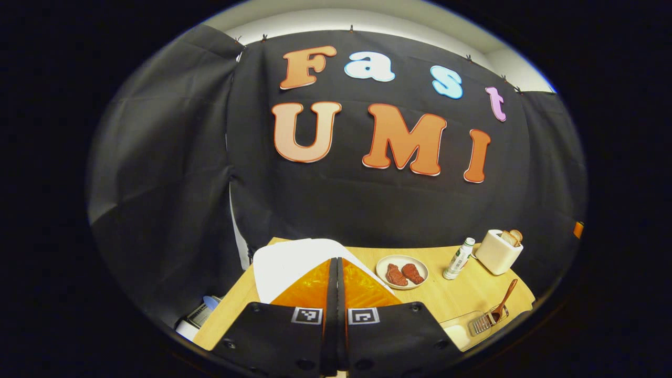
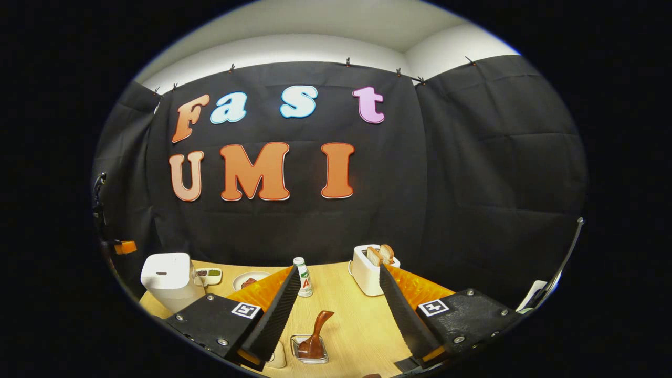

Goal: Close the left gripper, press the button to open the rice cooker; take a wooden spoon from the chopstick holder with the right hand, scoop a spoonful of rice and pour it into the rice cooker, then put the wooden spoon back into the chopstick holder.

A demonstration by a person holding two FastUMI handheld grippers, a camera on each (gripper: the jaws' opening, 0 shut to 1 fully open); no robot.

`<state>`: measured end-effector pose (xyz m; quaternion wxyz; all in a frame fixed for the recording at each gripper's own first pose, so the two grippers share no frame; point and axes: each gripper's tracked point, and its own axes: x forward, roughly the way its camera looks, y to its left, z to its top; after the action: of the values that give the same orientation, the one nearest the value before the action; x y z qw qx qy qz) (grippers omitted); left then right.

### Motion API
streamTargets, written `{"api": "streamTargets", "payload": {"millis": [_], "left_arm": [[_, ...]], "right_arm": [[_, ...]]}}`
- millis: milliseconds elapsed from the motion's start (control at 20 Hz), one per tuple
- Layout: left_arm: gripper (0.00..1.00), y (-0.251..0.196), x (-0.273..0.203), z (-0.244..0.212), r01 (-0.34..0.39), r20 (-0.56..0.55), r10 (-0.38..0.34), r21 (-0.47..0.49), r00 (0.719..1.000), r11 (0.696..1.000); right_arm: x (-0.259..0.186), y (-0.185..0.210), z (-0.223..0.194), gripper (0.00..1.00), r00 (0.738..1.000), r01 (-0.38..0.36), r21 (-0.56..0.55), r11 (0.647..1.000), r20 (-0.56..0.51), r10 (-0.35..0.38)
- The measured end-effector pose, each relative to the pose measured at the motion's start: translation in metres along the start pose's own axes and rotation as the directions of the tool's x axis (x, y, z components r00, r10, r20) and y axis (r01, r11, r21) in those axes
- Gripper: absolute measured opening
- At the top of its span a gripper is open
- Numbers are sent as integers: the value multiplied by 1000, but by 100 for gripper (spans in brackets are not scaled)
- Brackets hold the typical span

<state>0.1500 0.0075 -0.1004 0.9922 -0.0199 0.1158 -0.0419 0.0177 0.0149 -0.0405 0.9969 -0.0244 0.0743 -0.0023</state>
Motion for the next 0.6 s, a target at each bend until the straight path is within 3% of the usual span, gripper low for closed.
{"api": "streamTargets", "payload": {"millis": [600], "left_arm": [[5, 1, 71, -93, 39, -228, -28, 44, 973, 998]], "right_arm": [[5, -5, -17, 93, 998, 41, -8, 999, -55, -41]]}}
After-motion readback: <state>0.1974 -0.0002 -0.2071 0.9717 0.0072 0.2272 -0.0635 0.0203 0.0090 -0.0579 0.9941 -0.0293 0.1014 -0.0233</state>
